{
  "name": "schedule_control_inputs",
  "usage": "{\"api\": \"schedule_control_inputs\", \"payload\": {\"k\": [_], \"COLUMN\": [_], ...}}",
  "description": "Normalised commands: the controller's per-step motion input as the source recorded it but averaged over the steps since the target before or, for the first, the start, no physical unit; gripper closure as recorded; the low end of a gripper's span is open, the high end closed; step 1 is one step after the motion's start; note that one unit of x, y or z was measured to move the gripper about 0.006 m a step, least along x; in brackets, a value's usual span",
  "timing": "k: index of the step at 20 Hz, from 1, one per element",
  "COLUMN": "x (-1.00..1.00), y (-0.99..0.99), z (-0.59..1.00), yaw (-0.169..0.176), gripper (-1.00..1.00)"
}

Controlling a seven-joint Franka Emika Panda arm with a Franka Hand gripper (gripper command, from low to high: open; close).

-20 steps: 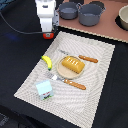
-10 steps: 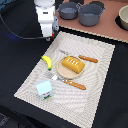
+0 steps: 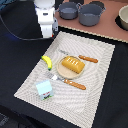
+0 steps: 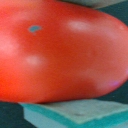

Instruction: Interact with the objects in diverse but meaningful ways.

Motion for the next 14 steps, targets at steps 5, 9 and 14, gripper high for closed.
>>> {"api": "schedule_control_inputs", "payload": {"k": [5, 9, 14], "x": [0.54, 0.43, 0.18], "y": [0.23, 0.24, 0.48], "z": [1.0, 1.0, 0.98], "yaw": [-0.042, -0.02, 0.0], "gripper": [1.0, 1.0, 1.0]}}
